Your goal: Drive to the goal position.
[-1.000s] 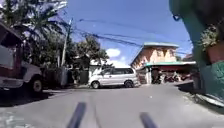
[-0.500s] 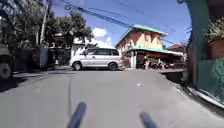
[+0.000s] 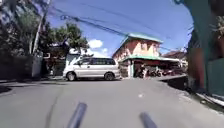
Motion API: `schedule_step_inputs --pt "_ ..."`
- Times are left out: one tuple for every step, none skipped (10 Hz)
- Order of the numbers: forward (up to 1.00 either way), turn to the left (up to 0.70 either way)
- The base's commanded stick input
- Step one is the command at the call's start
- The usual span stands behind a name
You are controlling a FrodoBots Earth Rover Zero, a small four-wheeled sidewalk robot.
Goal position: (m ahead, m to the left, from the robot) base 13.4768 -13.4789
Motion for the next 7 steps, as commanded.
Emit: schedule_step_inputs --pt "1.0 -0.4" --pt "1.0 -0.4" --pt "1.0 -0.4" --pt "1.0 -0.4" --pt "1.0 -0.4" --pt "1.0 -0.4" --pt "1.0 -0.4"
